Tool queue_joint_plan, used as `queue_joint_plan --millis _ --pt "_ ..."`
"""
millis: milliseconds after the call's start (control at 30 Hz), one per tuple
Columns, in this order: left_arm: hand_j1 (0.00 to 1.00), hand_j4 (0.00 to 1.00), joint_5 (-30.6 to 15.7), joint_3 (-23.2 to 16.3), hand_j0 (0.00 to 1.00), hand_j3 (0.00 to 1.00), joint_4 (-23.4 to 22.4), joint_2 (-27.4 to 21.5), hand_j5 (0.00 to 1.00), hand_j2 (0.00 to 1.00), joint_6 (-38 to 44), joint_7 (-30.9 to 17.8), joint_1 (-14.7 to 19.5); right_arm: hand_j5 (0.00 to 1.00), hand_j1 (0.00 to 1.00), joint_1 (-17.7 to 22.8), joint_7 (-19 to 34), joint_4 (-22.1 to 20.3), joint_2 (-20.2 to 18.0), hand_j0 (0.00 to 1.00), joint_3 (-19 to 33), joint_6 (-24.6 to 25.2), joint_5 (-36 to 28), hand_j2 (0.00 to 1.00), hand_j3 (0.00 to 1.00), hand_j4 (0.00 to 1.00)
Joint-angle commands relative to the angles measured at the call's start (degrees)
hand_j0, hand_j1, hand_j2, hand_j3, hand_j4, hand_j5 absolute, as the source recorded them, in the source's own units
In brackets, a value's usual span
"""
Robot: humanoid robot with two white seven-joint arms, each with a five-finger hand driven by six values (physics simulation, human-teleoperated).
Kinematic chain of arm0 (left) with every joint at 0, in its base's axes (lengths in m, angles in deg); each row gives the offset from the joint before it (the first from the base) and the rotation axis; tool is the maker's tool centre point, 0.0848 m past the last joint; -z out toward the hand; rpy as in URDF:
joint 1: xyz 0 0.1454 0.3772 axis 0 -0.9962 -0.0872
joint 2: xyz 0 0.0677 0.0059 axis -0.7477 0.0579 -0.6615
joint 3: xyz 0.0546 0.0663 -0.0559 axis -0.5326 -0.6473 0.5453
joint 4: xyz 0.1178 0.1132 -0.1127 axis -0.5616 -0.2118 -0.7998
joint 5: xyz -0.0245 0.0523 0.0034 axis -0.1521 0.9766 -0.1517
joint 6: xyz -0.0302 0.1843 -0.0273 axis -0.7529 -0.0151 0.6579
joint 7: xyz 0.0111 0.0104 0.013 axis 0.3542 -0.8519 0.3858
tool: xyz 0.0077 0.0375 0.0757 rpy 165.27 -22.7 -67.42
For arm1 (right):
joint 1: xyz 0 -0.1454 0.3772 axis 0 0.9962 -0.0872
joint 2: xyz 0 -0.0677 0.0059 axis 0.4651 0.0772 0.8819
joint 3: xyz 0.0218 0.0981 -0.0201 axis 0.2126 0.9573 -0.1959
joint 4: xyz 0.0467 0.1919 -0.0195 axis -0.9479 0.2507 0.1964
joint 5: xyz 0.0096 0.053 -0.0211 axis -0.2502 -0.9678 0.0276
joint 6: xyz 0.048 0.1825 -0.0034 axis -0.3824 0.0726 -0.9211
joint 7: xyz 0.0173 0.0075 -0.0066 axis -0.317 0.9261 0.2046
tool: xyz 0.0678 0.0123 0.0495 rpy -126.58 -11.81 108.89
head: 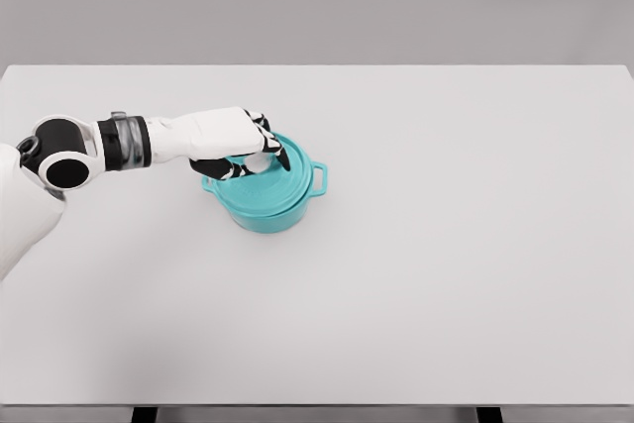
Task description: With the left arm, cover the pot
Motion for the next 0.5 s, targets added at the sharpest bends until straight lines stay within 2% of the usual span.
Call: queue_joint_plan --millis 0,467 --pt "0.70 0.70 0.2 0.0 0.70 0.70 0.0 0.0 0.70 0.70 0.0 -0.5 0.0 1.00 1.00 0.0 0.0 0.0 0.0 1.00 0.0 0.0 0.0 1.00 1.00 1.00" --pt "0.79 0.79 0.2 0.0 0.79 0.79 -0.1 0.6 0.79 0.79 0.0 -0.5 0.1 1.00 1.00 0.0 0.0 0.0 0.0 1.00 0.0 0.0 0.0 1.00 1.00 1.00"
